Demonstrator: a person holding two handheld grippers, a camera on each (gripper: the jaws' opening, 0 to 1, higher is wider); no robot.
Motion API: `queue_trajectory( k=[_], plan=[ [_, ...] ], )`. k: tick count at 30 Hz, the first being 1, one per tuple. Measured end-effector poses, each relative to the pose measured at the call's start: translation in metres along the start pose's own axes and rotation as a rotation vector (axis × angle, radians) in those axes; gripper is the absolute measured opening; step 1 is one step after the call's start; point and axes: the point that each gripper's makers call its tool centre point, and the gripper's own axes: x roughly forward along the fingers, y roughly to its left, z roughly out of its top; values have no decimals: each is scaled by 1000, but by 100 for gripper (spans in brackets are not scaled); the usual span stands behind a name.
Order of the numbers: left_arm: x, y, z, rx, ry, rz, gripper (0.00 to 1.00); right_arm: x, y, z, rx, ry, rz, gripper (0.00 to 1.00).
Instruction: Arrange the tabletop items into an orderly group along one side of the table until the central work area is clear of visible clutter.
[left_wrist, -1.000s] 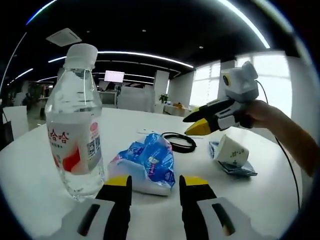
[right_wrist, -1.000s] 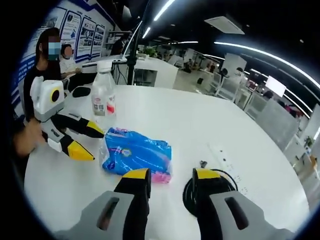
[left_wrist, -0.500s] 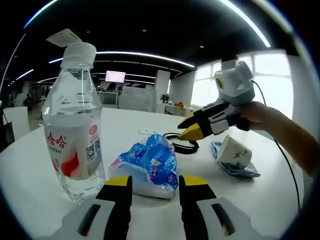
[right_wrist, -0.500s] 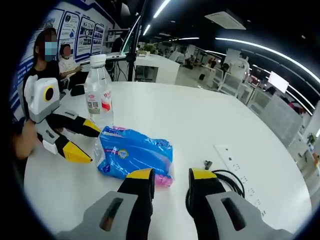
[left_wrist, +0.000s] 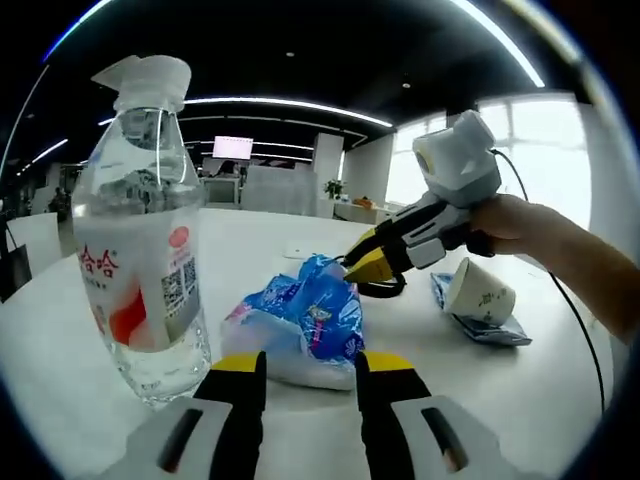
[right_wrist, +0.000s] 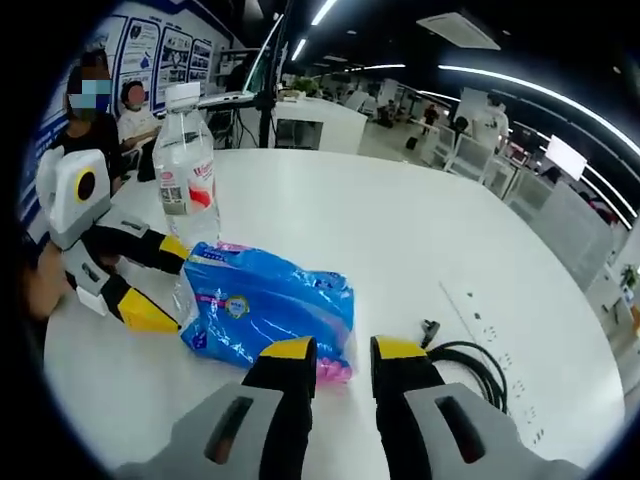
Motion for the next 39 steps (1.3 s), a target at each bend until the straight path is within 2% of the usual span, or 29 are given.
queue_trajectory(
  k=[6,8,16,17,18,19,21,23,29,36,39],
  plan=[
    [3,2,-1,-1,6,0,33,2,7,-6,13,10,23,11],
    [3,3,0,2,5,3,33,1,3,-5,7,0,-2,2],
    [2,8,1,-5,-5,16,33,-2,4,-5,10,-3,-5,0],
    [0,8,4,-9,-18,20,31,-2,3,-5,4,-2,-10,0],
    [-2,10,14,-16,-68,29,29,-2,3,-6,-1,5,-14,0],
    [-3,12,14,-19,-73,38,29,-2,1,-5,-3,7,-13,0],
    [2,13,8,-21,-37,26,29,-3,1,-5,-2,6,-8,0],
    [2,13,6,-15,-31,33,28,-4,2,-6,3,8,-1,0],
    [1,10,5,15,-27,26,17,-3,1,-5,15,11,9,0],
    [-2,15,11,32,-52,31,2,-11,2,0,34,-7,13,0],
    [-6,13,11,42,-61,29,0,-18,4,1,32,-16,5,0]
  ],
)
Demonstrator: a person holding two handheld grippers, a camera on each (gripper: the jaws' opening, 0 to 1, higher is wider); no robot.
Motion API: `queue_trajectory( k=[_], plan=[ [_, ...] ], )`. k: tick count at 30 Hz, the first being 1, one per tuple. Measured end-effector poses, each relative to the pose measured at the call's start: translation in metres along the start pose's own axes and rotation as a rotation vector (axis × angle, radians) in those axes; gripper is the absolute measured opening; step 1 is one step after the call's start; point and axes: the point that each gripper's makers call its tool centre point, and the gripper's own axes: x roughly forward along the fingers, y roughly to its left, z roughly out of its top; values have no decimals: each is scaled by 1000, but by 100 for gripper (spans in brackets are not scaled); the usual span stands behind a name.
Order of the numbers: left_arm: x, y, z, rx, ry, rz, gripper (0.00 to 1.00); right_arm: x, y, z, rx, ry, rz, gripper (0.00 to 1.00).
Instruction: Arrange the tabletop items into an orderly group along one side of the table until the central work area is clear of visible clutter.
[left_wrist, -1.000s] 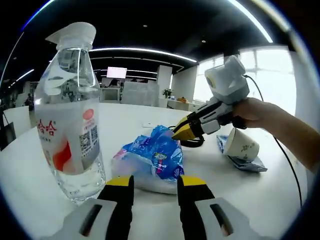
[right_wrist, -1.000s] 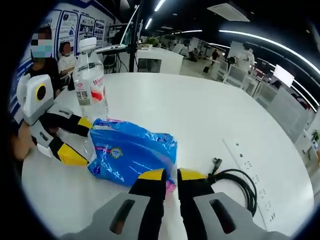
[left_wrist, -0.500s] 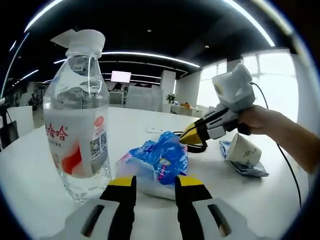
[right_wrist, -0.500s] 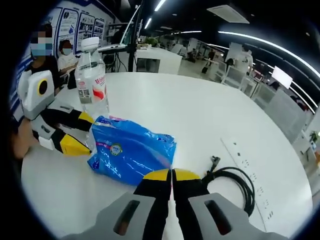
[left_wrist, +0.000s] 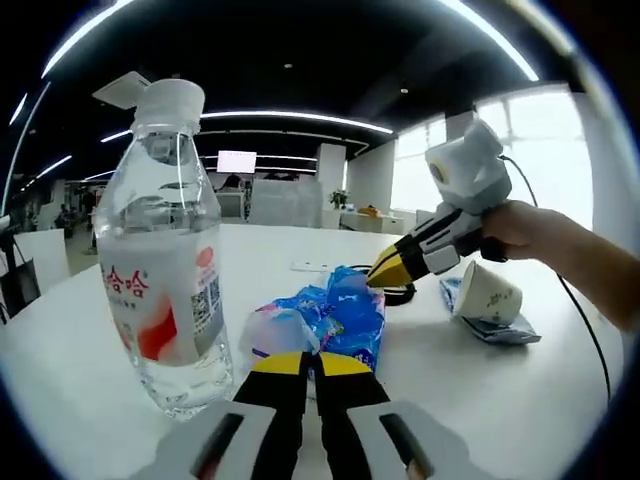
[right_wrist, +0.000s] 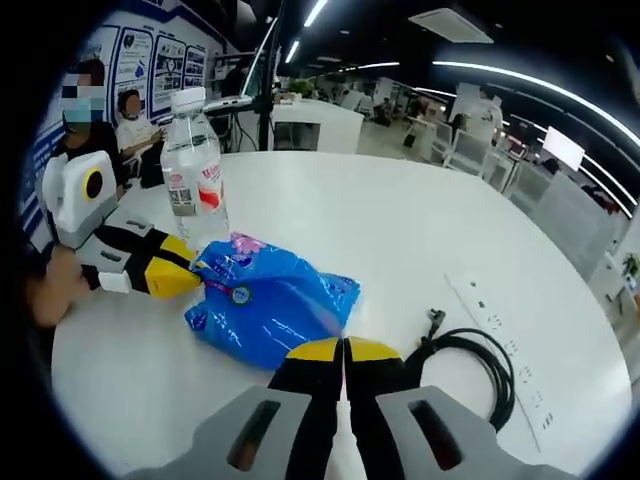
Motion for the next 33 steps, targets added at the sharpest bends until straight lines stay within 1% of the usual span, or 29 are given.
queue_trajectory(
  k=[3,6,8,9,14,17,19,21,22,28,29,33],
  plan=[
    [-2,-1,3,6,-10,-2,0,-9,3,3,0,-16,-14,0],
    [-6,-2,10,8,-37,-5,0,-19,6,6,-2,-29,-32,0],
    [-6,-1,11,14,-42,-8,0,-27,8,8,19,-30,-43,0],
    [-6,-2,11,15,-39,-12,0,-32,18,9,6,-39,-49,0],
    [-9,-2,23,12,-57,-29,0,-47,21,15,7,-63,-79,0],
    [-14,-3,26,17,-65,-37,0,-56,23,19,12,-75,-89,0],
    [-17,-7,30,7,-72,-59,0,-64,25,23,7,-88,-105,0],
    [-22,-12,34,17,-78,-76,0,-72,26,23,10,-93,-115,0],
    [-25,-17,35,31,-80,-88,0,-78,28,25,11,-105,-120,0],
    [-33,-27,50,80,-99,-103,0,-100,29,33,7,-144,-153,0],
    [-34,-24,54,86,-102,-106,0,-103,29,35,12,-156,-159,0],
    [-37,-25,62,106,-118,-120,0,-111,29,37,23,-181,-175,0]
  ],
)
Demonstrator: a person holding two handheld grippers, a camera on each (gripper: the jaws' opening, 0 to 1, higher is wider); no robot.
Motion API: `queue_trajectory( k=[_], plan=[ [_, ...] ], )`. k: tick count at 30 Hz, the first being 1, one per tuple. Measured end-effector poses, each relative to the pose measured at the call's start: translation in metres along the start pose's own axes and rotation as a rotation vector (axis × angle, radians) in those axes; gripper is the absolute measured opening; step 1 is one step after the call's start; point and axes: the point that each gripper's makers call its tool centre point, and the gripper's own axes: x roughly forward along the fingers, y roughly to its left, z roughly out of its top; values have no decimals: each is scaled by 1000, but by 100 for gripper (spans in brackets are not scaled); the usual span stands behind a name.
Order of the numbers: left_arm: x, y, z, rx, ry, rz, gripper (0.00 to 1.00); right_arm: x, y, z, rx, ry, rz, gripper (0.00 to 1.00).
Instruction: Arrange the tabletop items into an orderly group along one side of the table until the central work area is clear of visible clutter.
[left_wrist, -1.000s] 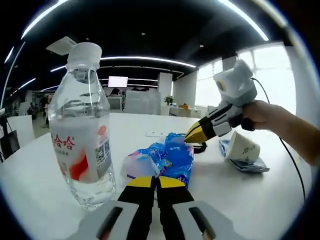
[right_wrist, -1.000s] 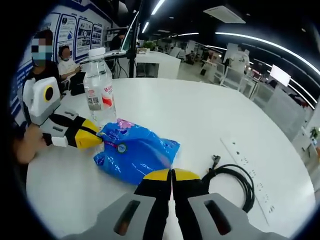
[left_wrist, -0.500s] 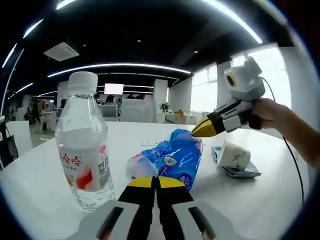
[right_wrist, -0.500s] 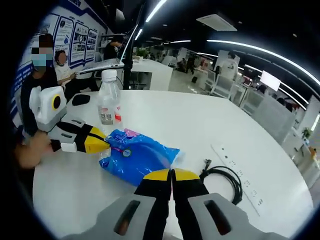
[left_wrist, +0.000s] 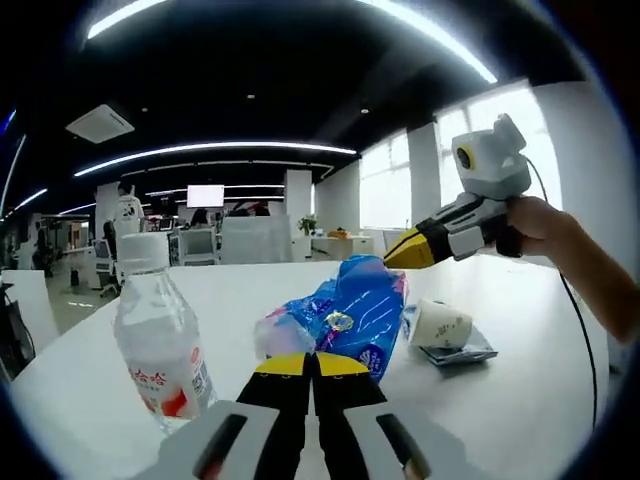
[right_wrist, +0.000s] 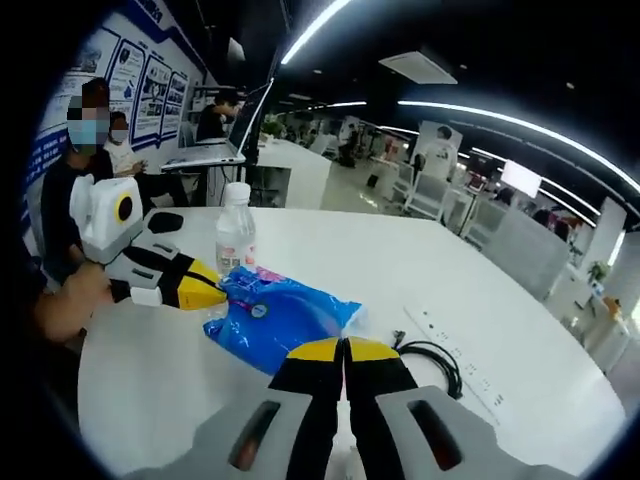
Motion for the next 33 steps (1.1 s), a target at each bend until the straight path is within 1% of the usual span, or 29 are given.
queue_trajectory(
  k=[3,5,8,12,22,29,31,33],
  plan=[
    [-3,-1,5,8,-4,-11,0,-5,0,0,15,-14,-12,0],
    [-2,-2,5,24,0,-16,0,-7,1,0,19,-21,-15,0],
    [-10,-8,3,35,-1,-23,0,-9,2,0,37,-39,-20,0],
    [-12,-10,3,48,4,-32,0,-11,3,1,47,-52,-22,0],
    [-7,-12,1,56,20,-58,0,-14,5,-4,66,-54,-30,0],
    [-3,-13,8,68,17,-74,0,-21,5,-3,86,-71,-33,0],
    [-2,-17,11,78,17,-86,0,-26,5,-3,111,-89,-23,0],
    [0,-23,14,88,20,-109,0,-32,1,-4,123,-97,-34,0]
  ],
)
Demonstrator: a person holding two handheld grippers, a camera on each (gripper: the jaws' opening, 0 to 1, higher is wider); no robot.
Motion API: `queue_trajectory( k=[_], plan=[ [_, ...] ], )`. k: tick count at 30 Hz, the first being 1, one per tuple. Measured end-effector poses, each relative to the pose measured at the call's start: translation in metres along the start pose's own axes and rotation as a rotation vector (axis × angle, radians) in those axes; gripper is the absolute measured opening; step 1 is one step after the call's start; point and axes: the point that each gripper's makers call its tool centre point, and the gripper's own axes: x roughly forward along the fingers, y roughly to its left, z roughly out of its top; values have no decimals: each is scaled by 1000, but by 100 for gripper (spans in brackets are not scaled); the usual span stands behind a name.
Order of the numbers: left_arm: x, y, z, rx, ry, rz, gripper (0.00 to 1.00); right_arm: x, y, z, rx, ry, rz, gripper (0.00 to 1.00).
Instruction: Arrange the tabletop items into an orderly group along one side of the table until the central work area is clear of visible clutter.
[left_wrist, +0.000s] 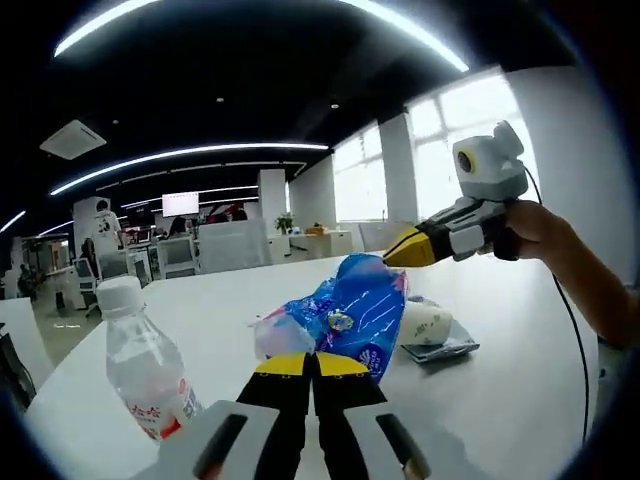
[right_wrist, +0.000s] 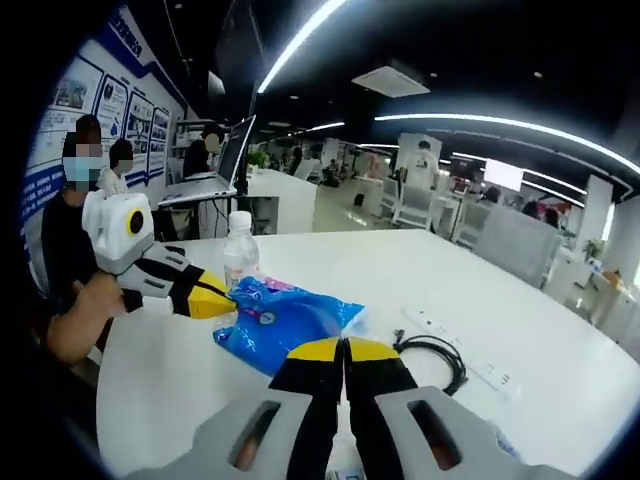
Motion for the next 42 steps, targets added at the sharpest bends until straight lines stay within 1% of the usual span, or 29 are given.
queue_trajectory(
  k=[3,5,7,8,14,19,24,30,36,42],
  plan=[
    [4,-10,3,18,1,-30,0,-10,-3,-3,6,-4,-10,0],
    [8,-16,5,29,-1,-49,0,-19,-11,-3,29,-25,-21,0],
    [9,-21,7,31,-3,-62,0,-25,-14,-4,33,-30,-27,0],
    [11,-24,8,36,-4,-68,0,-28,-19,-4,37,-32,-37,0],
    [18,-37,11,62,0,-90,0,-36,-30,-10,54,-34,-59,0],
    [23,-43,14,65,-8,-107,0,-43,-39,-12,66,-40,-75,0],
    [25,-51,16,75,-8,-125,0,-51,-45,-12,69,-48,-86,0],
    [30,-64,25,106,-12,-149,0,-64,-49,-16,72,-55,-111,0],
    [35,-80,31,126,-15,-189,0,-83,-56,-22,89,-71,-138,0],
    [39,-95,36,143,-19,-212,0,-100,-61,-27,97,-80,-162,0]
  ],
)
